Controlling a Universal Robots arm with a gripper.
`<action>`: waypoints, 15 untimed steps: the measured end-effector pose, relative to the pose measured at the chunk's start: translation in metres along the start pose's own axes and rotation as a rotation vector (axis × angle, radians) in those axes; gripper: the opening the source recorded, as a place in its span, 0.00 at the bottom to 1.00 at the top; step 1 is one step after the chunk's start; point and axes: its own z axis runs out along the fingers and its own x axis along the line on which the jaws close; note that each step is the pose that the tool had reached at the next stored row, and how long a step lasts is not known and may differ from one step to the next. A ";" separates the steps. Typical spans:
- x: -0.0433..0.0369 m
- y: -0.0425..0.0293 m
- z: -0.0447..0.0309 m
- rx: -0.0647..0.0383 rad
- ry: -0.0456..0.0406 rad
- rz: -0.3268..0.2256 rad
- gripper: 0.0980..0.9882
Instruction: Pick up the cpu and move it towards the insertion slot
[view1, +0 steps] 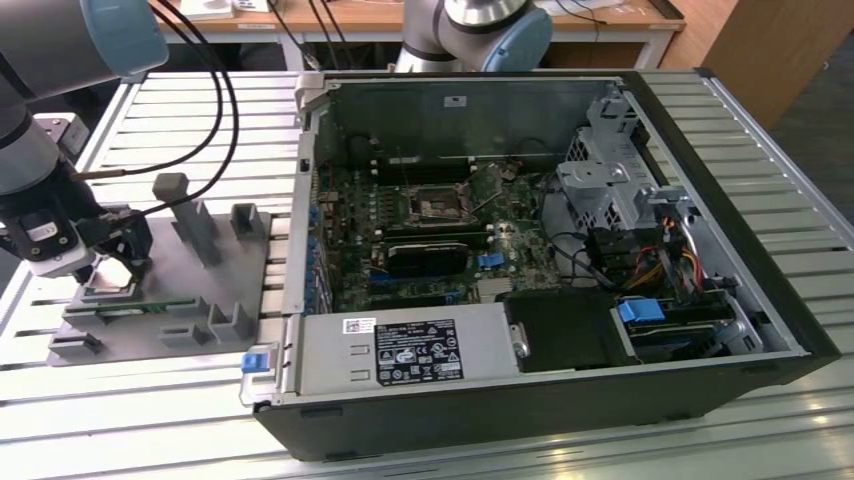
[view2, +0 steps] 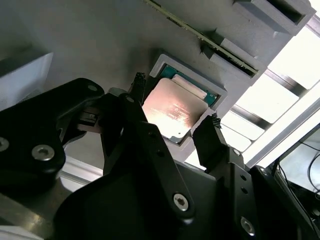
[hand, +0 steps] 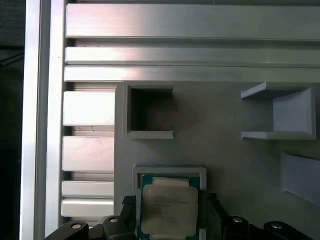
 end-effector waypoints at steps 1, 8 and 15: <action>0.0003 0.0000 0.0003 0.000 0.0000 0.000 0.63; 0.0010 0.0002 0.0016 0.000 0.0003 -0.001 0.54; 0.0010 0.0004 0.0017 0.000 0.0002 -0.001 0.50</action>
